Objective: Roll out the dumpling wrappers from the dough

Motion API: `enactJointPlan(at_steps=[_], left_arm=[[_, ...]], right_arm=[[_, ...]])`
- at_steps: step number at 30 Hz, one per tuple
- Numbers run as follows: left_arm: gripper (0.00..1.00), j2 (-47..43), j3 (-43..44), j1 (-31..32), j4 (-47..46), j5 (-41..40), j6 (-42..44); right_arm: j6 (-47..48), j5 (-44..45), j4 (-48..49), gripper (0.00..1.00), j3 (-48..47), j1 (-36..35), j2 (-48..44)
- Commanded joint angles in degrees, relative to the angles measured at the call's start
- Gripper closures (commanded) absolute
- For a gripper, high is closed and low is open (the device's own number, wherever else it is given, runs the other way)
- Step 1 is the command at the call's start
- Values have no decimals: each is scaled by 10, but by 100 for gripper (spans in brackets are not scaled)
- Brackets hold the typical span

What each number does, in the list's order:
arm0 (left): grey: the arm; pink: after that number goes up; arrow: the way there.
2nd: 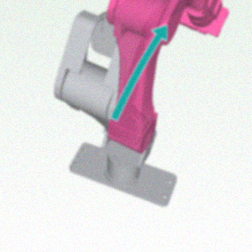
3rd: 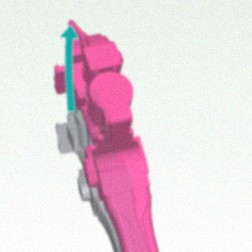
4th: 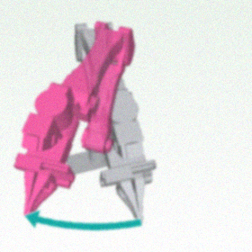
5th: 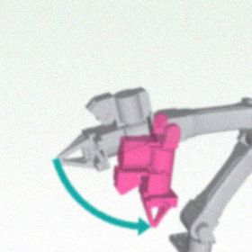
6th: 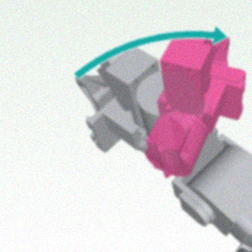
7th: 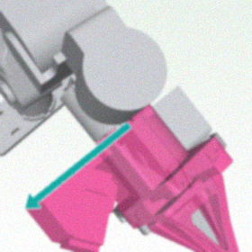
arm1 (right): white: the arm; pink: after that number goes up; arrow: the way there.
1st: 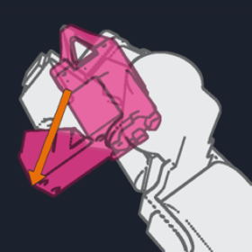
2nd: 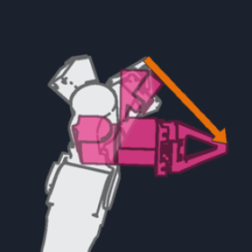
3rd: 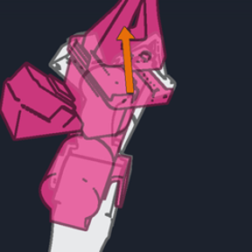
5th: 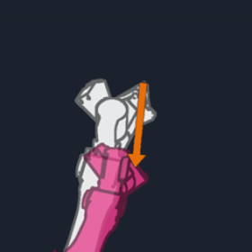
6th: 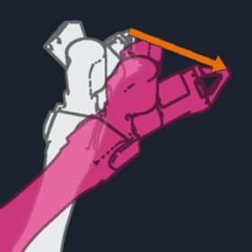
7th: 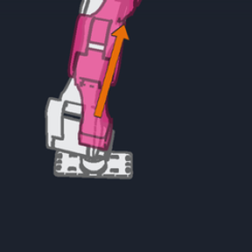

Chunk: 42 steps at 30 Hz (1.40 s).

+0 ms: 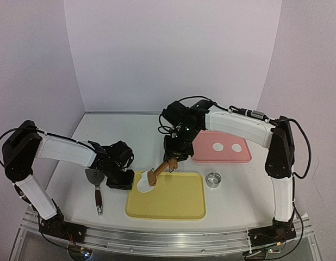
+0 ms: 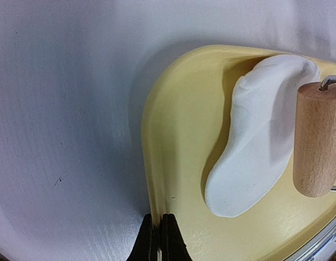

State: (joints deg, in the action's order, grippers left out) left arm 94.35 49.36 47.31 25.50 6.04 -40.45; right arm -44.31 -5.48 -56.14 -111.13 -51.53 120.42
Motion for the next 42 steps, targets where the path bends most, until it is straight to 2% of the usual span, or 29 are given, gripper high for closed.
enactJointPlan(at_steps=[1,10,17,24,42], left_arm=[[100,-20,18,0,2,7,9],[100,-21,19,1,0,10,8],[100,-21,16,1,-4,11,9],[100,-21,12,1,-5,8,15],[100,-13,3,1,-39,20,38]], right_arm=[[10,-11,20,100,-31,-1,-4],[18,22,20,100,-54,0,26],[-1,42,10,100,-9,6,35],[2,74,-39,100,15,7,24],[-25,59,-68,100,1,6,110]])
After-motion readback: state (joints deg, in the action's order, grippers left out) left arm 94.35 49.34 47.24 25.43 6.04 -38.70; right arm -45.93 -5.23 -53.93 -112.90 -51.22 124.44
